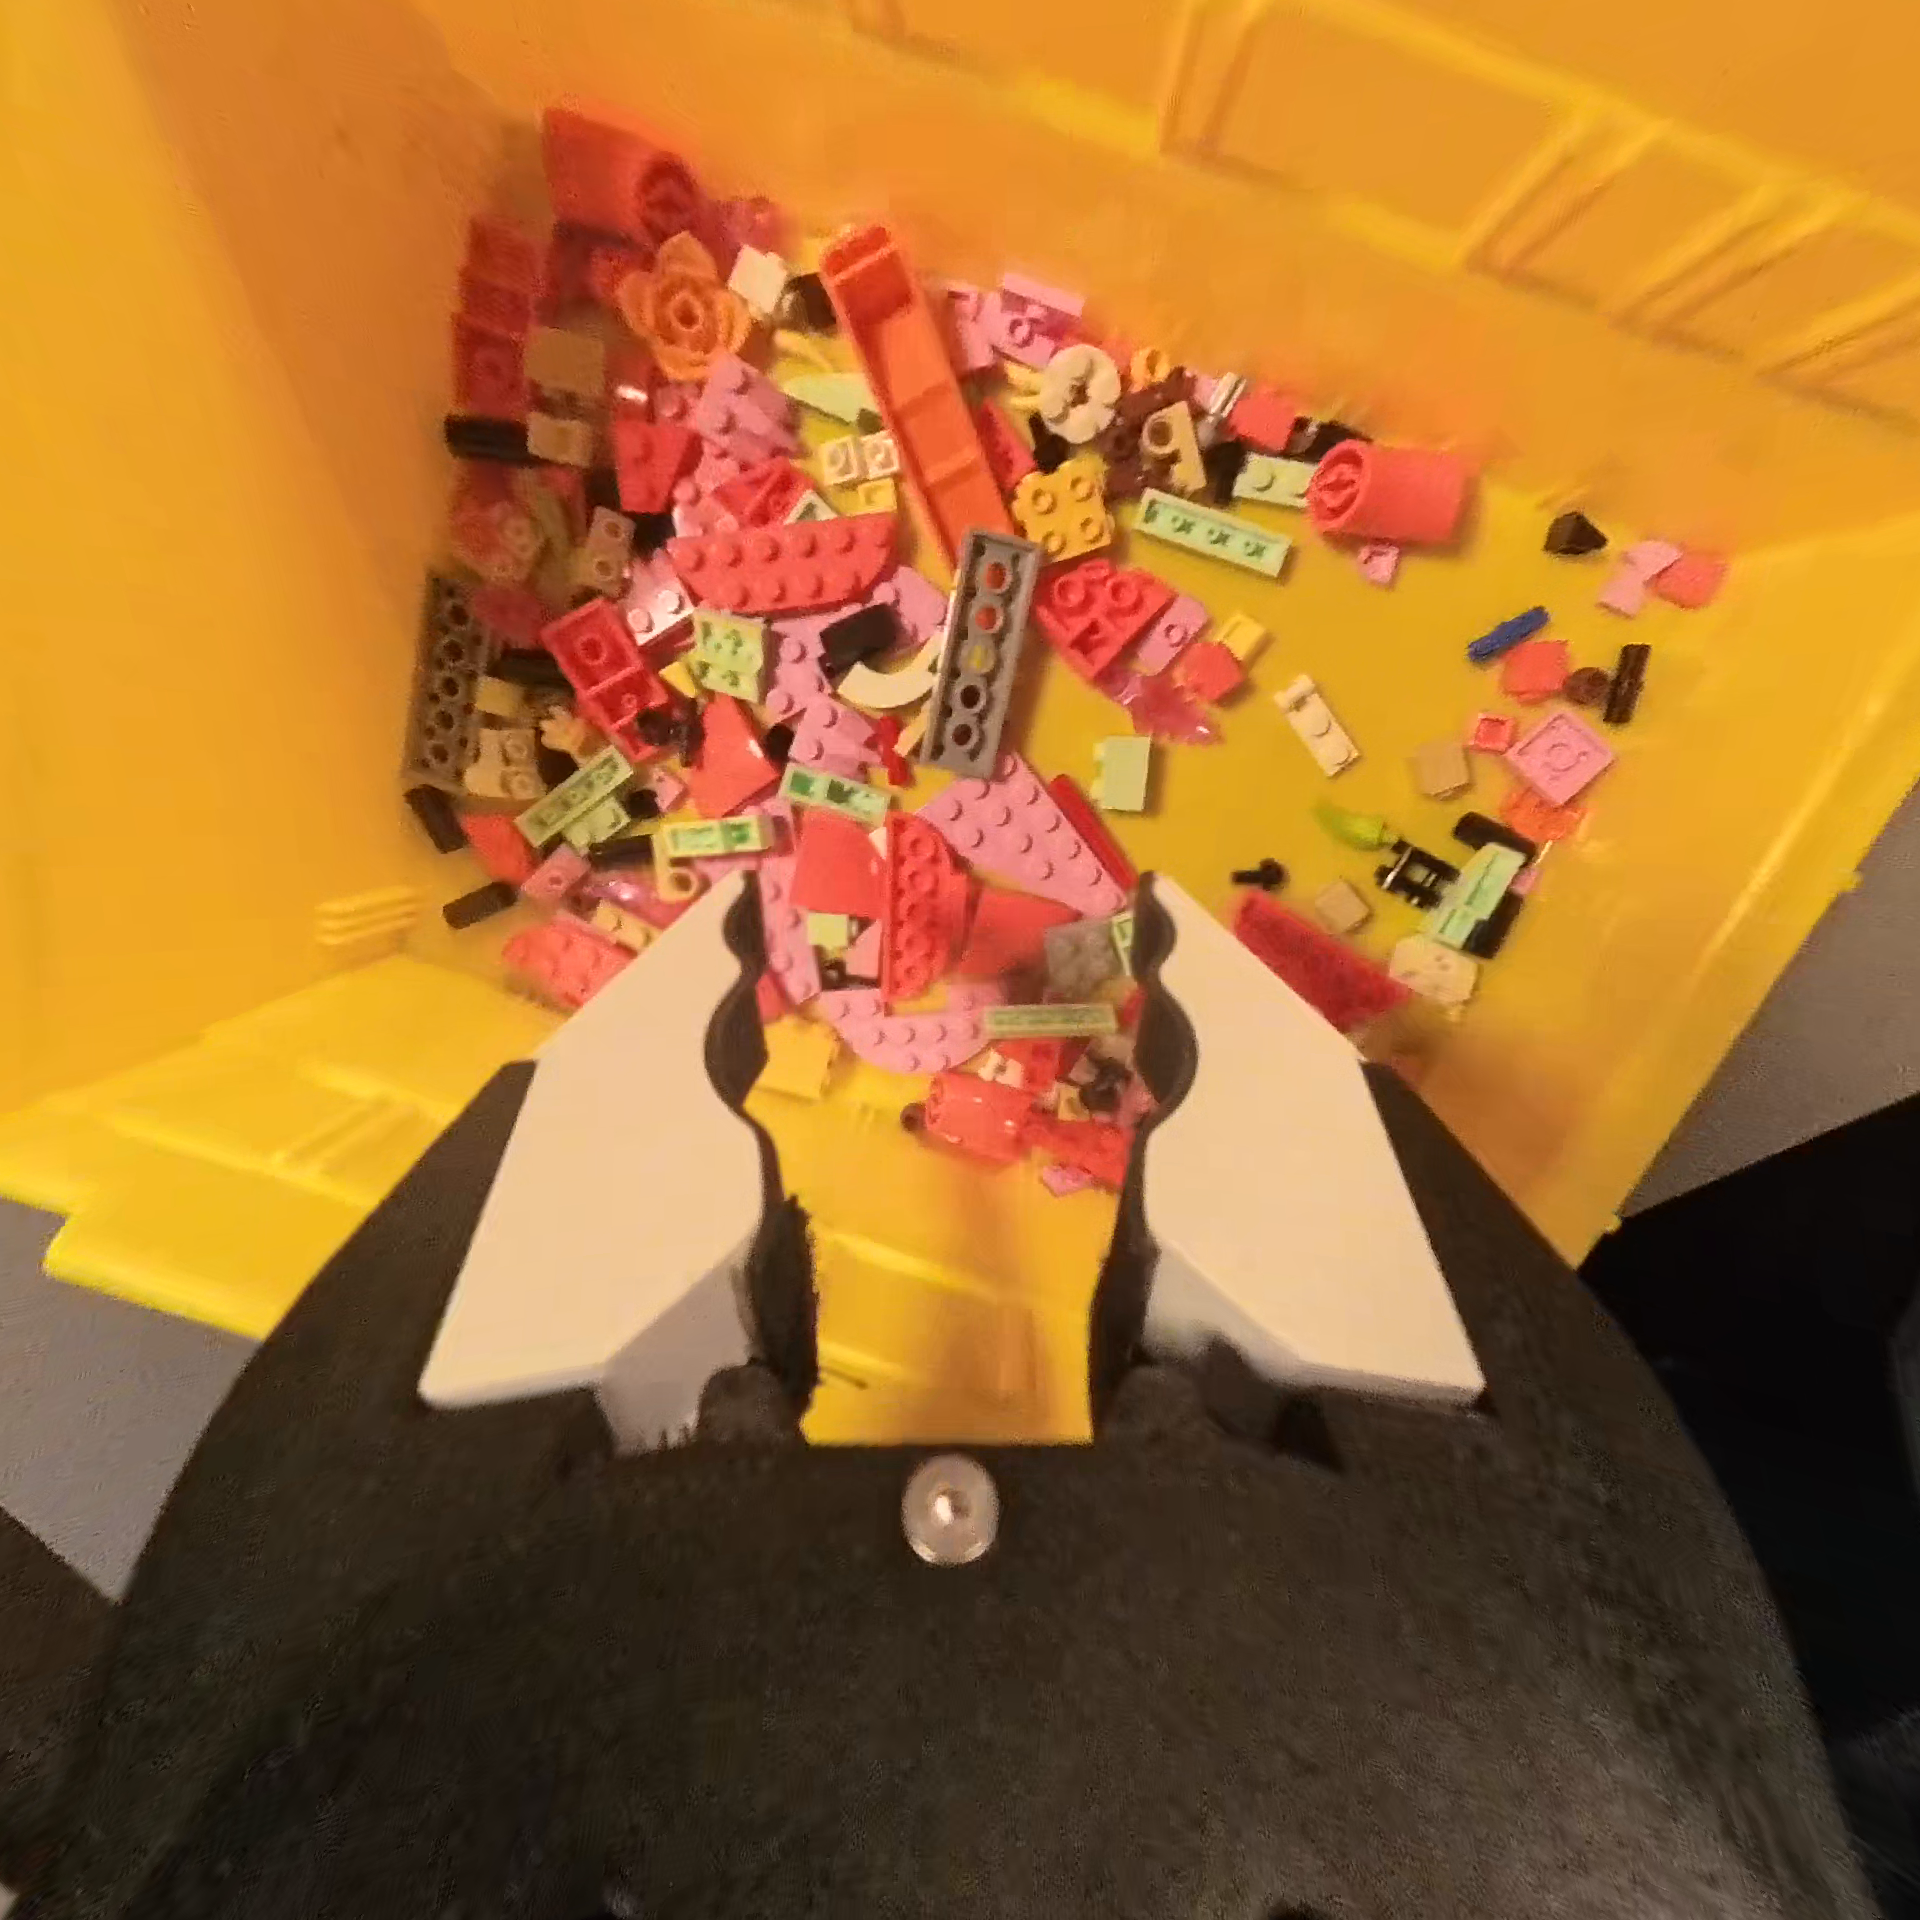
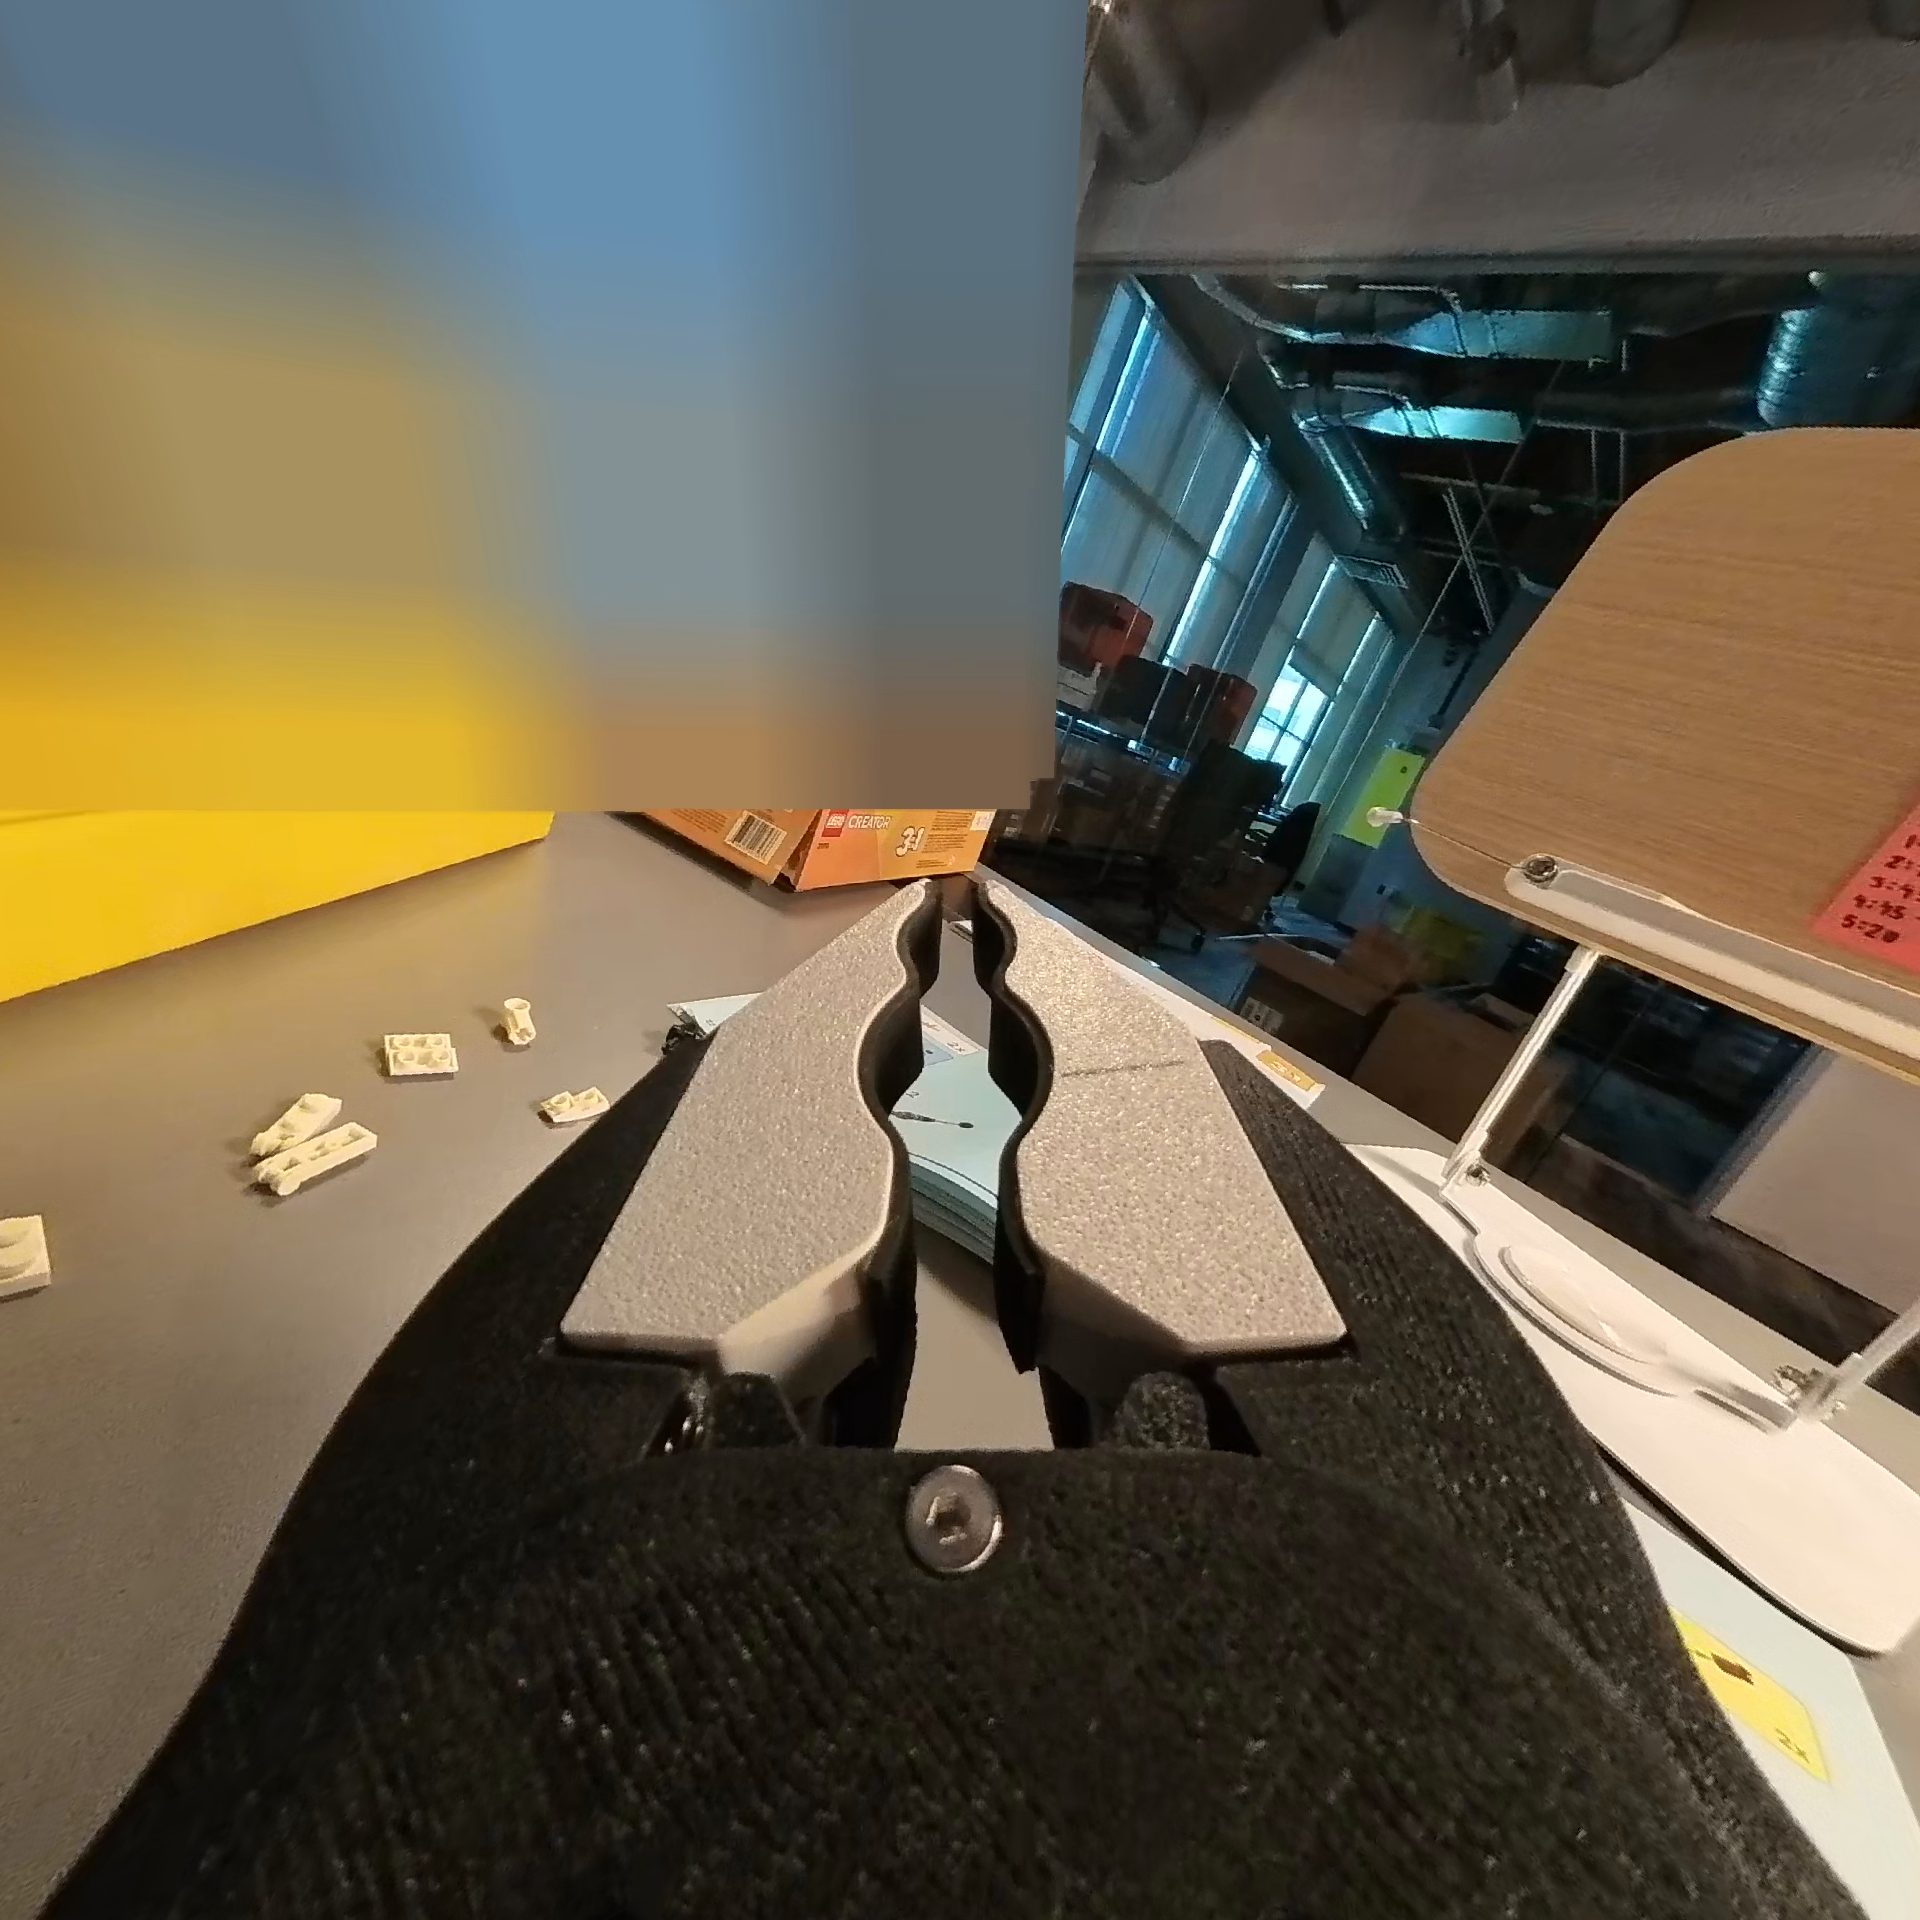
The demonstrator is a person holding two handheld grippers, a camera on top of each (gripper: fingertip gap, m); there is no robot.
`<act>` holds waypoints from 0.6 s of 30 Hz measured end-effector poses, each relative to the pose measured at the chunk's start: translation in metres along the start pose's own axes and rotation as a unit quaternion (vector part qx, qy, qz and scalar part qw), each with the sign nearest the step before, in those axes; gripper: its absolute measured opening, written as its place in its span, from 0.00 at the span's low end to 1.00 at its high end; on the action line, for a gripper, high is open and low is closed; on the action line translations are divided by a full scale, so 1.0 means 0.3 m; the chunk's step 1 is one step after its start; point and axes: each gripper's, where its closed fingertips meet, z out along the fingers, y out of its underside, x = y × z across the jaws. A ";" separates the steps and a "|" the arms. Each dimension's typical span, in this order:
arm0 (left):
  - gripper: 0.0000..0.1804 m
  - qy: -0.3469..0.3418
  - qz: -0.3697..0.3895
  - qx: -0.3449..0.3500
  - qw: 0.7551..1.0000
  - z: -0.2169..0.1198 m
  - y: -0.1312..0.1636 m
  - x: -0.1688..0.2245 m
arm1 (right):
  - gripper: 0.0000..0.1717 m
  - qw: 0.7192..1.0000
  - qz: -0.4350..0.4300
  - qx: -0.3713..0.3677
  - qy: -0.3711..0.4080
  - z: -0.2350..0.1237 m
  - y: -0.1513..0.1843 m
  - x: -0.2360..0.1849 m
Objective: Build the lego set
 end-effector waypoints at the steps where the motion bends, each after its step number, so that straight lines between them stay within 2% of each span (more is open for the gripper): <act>1: 0.39 -0.002 -0.002 0.002 1.000 -0.004 0.003 -0.007 | 0.02 1.000 0.000 0.000 0.001 0.000 0.000 0.001; 7: 0.37 -0.019 0.000 0.003 1.000 -0.004 0.005 -0.034 | 0.02 1.000 0.003 0.001 0.003 -0.001 -0.001 0.004; 13: 0.39 0.025 0.005 -0.024 0.999 0.037 0.048 0.019 | 0.02 1.000 0.004 0.001 0.003 -0.001 -0.001 0.004; 16: 0.39 0.017 0.002 -0.017 1.000 0.045 0.054 0.017 | 0.02 1.000 0.005 0.002 0.003 -0.001 -0.001 0.005; 18: 0.38 0.025 -0.004 0.013 1.000 0.033 0.029 0.022 | 0.02 1.000 0.005 0.002 0.003 -0.001 -0.001 0.004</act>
